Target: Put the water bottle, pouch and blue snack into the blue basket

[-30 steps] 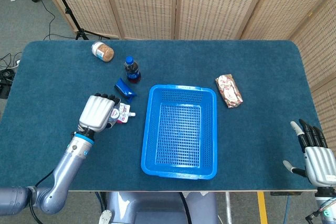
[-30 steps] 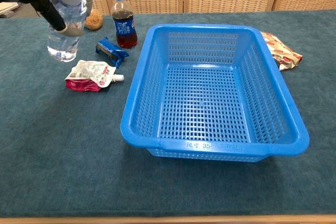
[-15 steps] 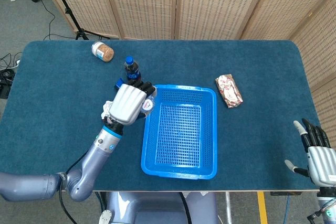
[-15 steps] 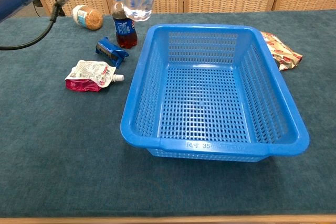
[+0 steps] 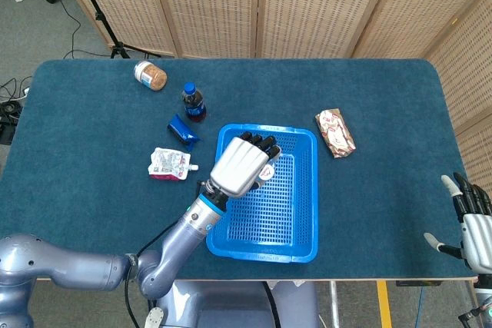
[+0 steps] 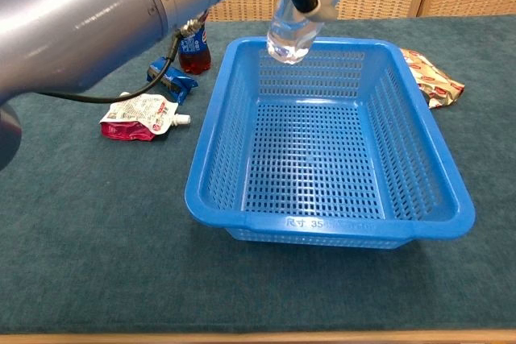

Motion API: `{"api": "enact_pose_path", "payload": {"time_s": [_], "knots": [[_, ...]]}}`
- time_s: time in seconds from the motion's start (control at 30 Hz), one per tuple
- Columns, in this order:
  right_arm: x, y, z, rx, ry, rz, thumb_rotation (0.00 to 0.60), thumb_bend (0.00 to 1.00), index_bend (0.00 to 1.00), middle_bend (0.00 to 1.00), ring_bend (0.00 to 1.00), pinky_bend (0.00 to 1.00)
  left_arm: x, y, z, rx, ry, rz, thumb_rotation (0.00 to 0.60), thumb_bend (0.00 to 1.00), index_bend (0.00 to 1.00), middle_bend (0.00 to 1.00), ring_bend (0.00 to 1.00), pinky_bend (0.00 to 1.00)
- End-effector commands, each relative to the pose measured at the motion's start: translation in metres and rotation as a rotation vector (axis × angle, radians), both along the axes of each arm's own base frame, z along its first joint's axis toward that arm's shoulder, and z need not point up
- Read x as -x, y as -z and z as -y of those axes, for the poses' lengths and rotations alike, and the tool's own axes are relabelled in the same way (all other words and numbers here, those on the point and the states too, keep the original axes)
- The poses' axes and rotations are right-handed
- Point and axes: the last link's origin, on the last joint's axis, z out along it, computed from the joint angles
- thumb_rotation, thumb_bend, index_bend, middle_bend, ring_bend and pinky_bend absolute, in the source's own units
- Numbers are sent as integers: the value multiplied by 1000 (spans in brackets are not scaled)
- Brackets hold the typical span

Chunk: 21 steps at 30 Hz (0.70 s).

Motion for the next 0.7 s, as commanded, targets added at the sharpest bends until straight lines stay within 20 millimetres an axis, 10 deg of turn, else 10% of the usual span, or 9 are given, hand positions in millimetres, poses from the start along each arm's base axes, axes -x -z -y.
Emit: {"api": "enact_pose_path", "payload": {"time_s": [0.03, 0.3, 0.7], "knots": [[1, -1, 0, 2, 1, 0, 600, 156, 8, 0, 0, 0, 3, 13, 3, 37, -13, -31, 600, 240, 516, 213, 260, 348], [0, 0, -1, 0, 1, -4, 600, 156, 8, 0, 0, 0, 24, 19, -3, 48, -106, -134, 600, 69, 173, 0, 0, 64], [-3, 3, -2, -11, -9, -20, 600, 156, 8, 0, 0, 0, 73, -19, -20, 15, -252, -270, 600, 56, 125, 0, 0, 37]]}}
